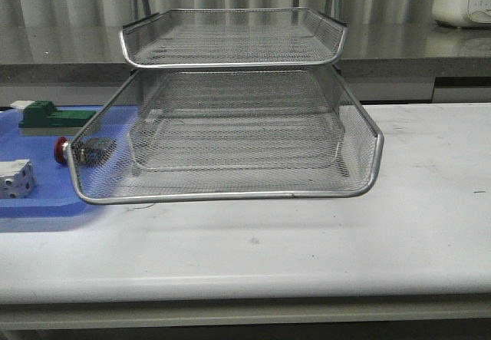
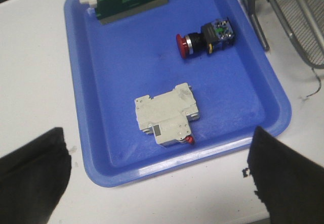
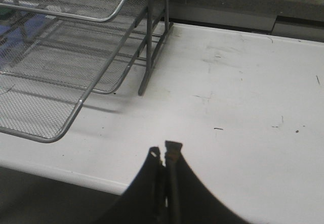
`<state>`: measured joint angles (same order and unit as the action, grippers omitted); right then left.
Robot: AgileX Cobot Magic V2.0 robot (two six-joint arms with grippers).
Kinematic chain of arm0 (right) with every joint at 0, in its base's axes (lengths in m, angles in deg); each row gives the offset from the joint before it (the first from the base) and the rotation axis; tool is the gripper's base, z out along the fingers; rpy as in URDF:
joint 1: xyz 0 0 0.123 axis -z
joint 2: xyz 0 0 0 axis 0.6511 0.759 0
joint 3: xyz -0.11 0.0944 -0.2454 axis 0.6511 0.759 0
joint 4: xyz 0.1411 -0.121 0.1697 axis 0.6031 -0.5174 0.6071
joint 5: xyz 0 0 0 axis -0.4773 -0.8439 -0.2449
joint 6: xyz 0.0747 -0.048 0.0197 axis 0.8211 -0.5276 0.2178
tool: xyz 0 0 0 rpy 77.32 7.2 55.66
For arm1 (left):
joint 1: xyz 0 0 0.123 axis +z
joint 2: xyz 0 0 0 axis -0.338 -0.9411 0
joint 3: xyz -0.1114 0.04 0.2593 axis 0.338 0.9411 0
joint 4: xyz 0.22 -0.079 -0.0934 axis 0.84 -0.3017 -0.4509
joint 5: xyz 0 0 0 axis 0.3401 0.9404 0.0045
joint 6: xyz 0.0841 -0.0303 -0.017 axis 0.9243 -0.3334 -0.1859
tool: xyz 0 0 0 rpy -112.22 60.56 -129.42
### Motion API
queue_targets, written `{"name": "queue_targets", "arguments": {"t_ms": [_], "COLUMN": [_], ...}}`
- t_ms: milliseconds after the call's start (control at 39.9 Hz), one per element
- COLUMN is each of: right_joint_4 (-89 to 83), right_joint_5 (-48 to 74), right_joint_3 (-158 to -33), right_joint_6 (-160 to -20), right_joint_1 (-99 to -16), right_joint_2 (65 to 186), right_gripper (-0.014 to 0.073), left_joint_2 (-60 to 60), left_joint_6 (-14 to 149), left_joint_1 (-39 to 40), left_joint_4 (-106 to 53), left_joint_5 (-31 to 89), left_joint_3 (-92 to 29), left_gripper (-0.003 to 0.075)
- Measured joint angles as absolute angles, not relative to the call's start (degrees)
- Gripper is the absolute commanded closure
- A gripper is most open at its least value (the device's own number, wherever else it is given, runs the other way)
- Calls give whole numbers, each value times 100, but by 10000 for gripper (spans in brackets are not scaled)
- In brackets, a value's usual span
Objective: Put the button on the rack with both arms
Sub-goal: 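Release the tray and withdraw the right gripper, then lower the left gripper onto the red push button and grasp it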
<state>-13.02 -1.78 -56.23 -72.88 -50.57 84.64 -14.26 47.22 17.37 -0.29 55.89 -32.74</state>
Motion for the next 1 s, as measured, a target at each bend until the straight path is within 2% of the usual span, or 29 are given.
{"name": "queue_targets", "arguments": {"t_ms": [200, 501, 776, 1002], "right_joint_4": [-1302, -1302, -1302, -1302], "right_joint_5": [-178, -178, -178, -178], "right_joint_3": [-5623, -5623, -5623, -5623], "right_joint_6": [-7288, -7288, -7288, -7288], "right_joint_1": [-5057, -5057, -5057, -5057], "right_joint_2": [8464, 8464, 8464, 8464], "right_gripper": [653, 653, 653, 653], "left_joint_2": [-3173, -5160, -6398, -6973], "left_joint_6": [5586, 6393, 6775, 7001], "left_joint_1": [1737, 1737, 1737, 1737], "left_joint_4": [-69, -384, -577, -806], "left_joint_5": [6417, 7108, 7476, 7571], "left_joint_3": [-4651, -6384, -7523, -7944], "left_gripper": [49, 49, 49, 49]}}
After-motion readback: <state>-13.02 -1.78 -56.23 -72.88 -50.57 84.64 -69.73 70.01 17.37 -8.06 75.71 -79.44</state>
